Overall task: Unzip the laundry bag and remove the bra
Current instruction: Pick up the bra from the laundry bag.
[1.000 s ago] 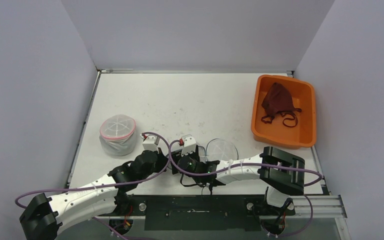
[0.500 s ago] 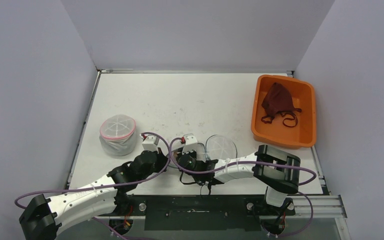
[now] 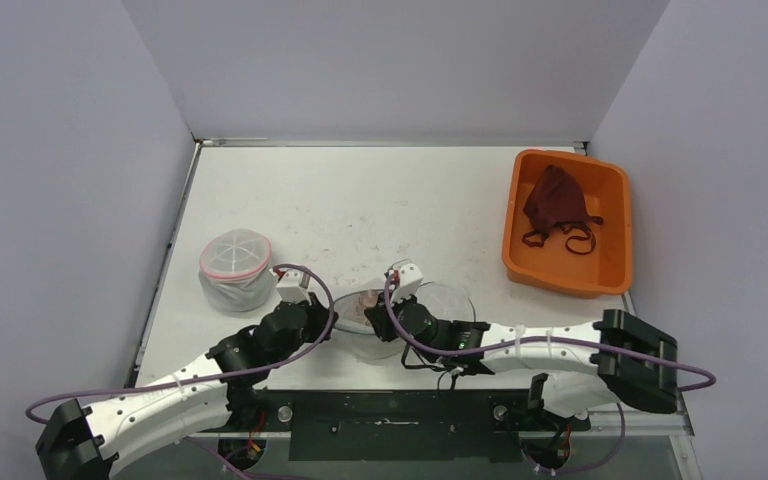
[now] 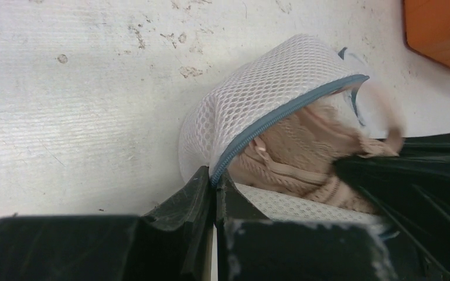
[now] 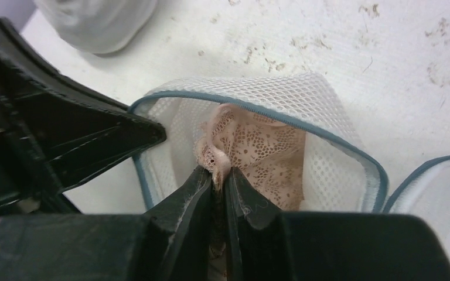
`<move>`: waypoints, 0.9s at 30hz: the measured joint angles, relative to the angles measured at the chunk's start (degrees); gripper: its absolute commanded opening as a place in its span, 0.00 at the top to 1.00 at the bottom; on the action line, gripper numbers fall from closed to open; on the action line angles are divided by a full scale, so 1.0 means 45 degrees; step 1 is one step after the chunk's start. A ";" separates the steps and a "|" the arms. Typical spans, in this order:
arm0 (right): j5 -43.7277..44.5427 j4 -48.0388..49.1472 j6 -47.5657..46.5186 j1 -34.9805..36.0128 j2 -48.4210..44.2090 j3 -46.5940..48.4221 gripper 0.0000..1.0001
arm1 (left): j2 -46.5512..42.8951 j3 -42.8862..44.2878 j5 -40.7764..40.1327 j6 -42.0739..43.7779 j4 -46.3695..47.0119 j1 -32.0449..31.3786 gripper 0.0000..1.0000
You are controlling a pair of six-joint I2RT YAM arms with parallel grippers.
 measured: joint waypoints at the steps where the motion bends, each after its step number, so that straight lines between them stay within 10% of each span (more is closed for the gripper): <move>1: -0.0121 -0.0015 -0.0126 -0.0019 -0.0461 -0.0146 0.95 | -0.0053 0.0005 -0.0083 -0.0024 -0.0005 0.0000 1.00; 20: -0.4294 0.1443 0.0146 -0.2103 -0.3939 -0.3381 0.95 | 0.0947 0.0005 -0.0423 -0.0257 0.0559 0.0000 1.00; 27: -0.4872 0.2395 0.0908 -0.2166 -0.3269 -0.3575 0.55 | 0.1710 0.0005 0.0185 -0.0219 0.1690 0.0000 1.00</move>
